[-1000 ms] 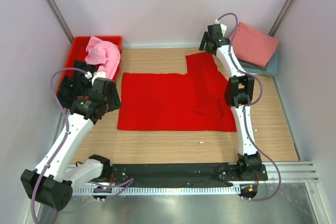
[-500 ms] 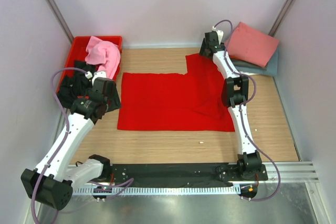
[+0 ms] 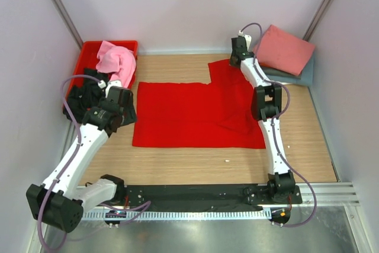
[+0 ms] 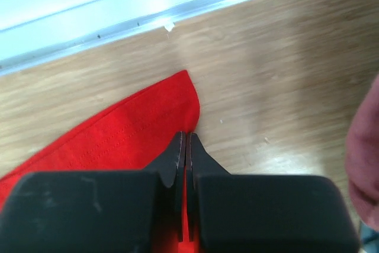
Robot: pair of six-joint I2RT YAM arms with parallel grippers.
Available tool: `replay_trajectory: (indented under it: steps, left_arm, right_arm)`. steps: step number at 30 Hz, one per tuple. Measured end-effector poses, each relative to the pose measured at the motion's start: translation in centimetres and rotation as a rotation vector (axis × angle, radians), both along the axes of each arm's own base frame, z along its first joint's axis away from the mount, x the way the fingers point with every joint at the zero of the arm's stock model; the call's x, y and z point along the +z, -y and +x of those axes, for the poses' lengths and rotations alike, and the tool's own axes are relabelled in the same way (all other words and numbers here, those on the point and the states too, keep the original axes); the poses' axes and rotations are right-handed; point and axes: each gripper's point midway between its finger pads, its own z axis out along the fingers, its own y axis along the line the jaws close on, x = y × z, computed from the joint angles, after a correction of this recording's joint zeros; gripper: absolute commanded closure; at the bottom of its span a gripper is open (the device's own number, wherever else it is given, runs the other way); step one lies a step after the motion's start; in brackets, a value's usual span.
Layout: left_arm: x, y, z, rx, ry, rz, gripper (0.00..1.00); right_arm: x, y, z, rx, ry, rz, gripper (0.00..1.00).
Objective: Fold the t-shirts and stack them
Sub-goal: Fold the tshirt
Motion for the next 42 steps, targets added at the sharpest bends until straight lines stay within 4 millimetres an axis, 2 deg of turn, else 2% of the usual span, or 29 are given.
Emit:
replay_trajectory:
  steps: [3, 6, 8, 10, 13, 15, 17, 19, 23, 27, 29, 34, 38, 42]
  left_arm:
    - [-0.6, 0.2, 0.3, 0.009, -0.032, 0.003, 0.36]
    - [-0.8, 0.7, 1.1, 0.029, -0.05, -0.016, 0.35]
    - [-0.9, 1.3, 2.1, 0.045, -0.052, -0.039, 0.35]
    - [-0.9, 1.9, 3.6, 0.061, -0.055, -0.054, 0.37]
    - [-1.6, 3.5, 7.6, 0.08, -0.071, -0.074, 0.38]
    - [-2.8, 4.7, 11.0, 0.087, -0.091, -0.076, 0.38]
    - [-4.1, 5.6, 13.6, 0.089, -0.111, -0.071, 0.39]
    - [-5.5, 6.5, 16.5, 0.091, -0.13, -0.062, 0.39]
    - [-7.6, 7.8, 21.3, 0.093, -0.132, -0.058, 0.4]
    - [-9.7, 8.7, 24.7, 0.097, -0.137, -0.057, 0.4]
    - [-10.6, 8.9, 26.0, 0.101, -0.144, -0.053, 0.4]
    - [-12.1, 8.3, 27.8, 0.121, -0.158, -0.05, 0.4]
    - [-12.5, 6.6, 28.6, 0.155, -0.164, -0.048, 0.4]
    - [-12.6, 5.1, 29.2, 0.185, -0.159, -0.043, 0.4]
  right_arm:
    - [0.0, 0.6, -1.6, 0.007, -0.039, -0.033, 0.99]
    - [0.3, 1.5, -5.1, 0.007, -0.107, -0.066, 0.99]
    - [1.3, 2.1, -7.2, 0.006, -0.13, -0.081, 0.98]
    - [3.3, 2.6, -9.0, 0.002, -0.127, -0.09, 0.98]
    - [7.2, 3.2, -10.6, -0.012, -0.079, -0.098, 0.99]
    - [9.7, 3.7, -11.8, -0.022, -0.039, -0.099, 0.98]
    - [11.1, 4.0, -13.2, -0.028, -0.012, -0.096, 0.99]
    - [11.5, 4.6, -15.5, -0.036, -0.02, -0.101, 0.98]
    - [10.5, 5.5, -19.4, -0.05, -0.071, -0.114, 0.99]
    - [8.7, 6.1, -23.2, -0.06, -0.139, -0.119, 0.99]
    - [8.5, 6.5, -24.7, -0.067, -0.156, -0.124, 0.98]
    - [10.4, 7.2, -25.7, -0.112, -0.128, -0.128, 0.99]
    - [11.5, 7.6, -26.0, -0.131, -0.104, -0.133, 0.98]
    - [11.7, 7.6, -26.1, -0.132, -0.1, -0.129, 0.98]
